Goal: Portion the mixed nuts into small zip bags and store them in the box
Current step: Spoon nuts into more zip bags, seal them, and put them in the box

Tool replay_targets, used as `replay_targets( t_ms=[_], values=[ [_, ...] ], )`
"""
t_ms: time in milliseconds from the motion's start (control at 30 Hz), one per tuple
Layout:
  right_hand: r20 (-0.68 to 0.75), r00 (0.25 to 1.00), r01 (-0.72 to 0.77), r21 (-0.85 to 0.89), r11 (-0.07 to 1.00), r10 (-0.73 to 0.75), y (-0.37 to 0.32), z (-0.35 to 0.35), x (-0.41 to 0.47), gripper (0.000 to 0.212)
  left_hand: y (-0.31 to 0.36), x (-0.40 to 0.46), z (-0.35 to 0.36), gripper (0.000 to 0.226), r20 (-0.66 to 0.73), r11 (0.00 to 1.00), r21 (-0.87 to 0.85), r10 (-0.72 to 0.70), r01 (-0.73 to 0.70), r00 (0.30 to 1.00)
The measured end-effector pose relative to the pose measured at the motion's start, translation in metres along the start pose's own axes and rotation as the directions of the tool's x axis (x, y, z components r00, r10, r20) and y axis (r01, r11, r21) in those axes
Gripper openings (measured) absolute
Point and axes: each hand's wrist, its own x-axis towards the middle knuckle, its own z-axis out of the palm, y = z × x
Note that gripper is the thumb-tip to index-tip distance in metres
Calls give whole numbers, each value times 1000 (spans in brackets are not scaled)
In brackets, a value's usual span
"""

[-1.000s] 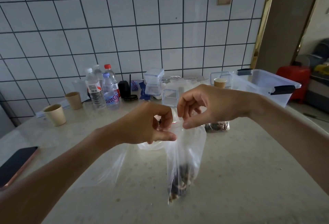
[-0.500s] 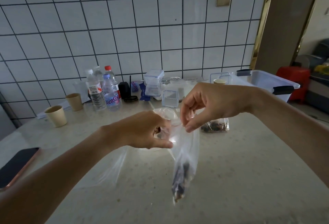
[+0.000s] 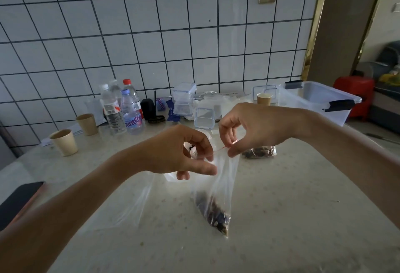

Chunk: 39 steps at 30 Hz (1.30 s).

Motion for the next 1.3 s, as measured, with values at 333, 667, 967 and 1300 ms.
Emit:
replay_targets(
  t_ms=[333, 667, 967, 1300],
  values=[
    [-38, 999, 28, 19, 999, -27, -4, 6, 1, 23, 7, 2, 3, 17, -131, 998, 14, 68, -67, 989],
    [33, 996, 76, 51, 996, -78, 0, -3, -7, 11, -2, 7, -4, 36, -53, 955, 297, 32, -14, 998],
    [12, 999, -40, -128, 991, 42, 9, -11, -9, 6, -5, 5, -12, 37, -85, 732, 662, 290, -164, 953],
    [-69, 996, 64, 34, 997, -61, -3, 5, -1, 14, -1, 6, -2, 36, -102, 882, 440, 238, -171, 966]
  ],
)
